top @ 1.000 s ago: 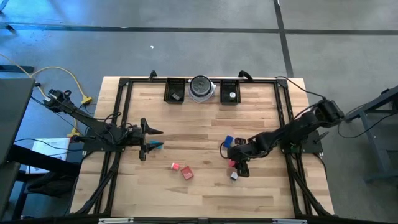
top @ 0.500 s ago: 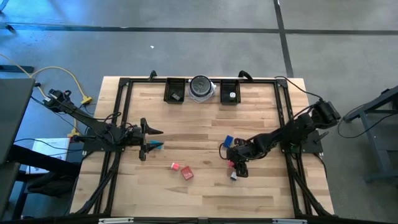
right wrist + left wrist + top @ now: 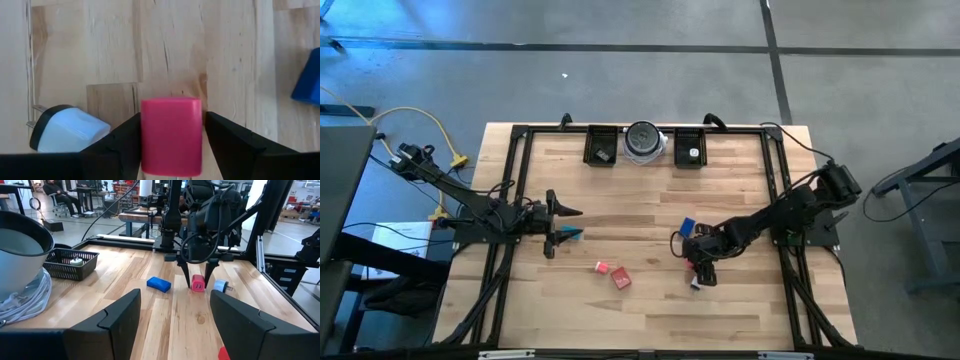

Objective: Pick & Place Office items
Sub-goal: Put the pink charger adapter into the right black basket

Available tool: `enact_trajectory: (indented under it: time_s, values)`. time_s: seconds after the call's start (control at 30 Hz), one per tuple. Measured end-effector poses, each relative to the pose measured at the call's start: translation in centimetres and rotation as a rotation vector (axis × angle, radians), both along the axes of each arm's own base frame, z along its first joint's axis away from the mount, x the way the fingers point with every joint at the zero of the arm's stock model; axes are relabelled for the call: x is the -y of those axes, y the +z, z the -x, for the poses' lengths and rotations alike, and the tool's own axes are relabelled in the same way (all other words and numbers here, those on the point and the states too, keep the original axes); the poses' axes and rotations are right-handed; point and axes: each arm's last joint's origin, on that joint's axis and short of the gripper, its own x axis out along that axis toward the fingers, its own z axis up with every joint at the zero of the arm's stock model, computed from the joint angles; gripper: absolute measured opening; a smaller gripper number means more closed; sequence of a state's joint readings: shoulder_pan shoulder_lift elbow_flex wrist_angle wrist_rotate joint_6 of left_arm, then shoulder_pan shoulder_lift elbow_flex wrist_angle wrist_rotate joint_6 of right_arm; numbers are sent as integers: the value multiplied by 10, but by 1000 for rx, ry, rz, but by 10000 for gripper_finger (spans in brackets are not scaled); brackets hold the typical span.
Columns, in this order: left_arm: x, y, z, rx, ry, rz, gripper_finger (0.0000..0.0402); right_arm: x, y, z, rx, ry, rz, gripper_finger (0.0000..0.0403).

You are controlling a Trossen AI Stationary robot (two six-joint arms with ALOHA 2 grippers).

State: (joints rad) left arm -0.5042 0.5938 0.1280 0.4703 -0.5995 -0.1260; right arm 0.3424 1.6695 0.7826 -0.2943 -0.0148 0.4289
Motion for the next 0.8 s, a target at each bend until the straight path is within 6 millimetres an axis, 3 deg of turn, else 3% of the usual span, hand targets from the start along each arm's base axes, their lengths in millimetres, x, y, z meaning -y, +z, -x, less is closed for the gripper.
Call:
enact_trajectory:
  time_s: [0.23, 0.6, 0.8]
  values:
    - [0, 0, 0, 1, 0, 2, 232, 1, 1, 1, 2, 3, 5, 140]
    - [0, 0, 0, 1, 0, 2, 232, 2, 3, 1, 8, 9, -1, 140]
    - [0, 0, 0, 1, 0, 2, 232, 5, 15, 4, 49, 17, 14, 140]
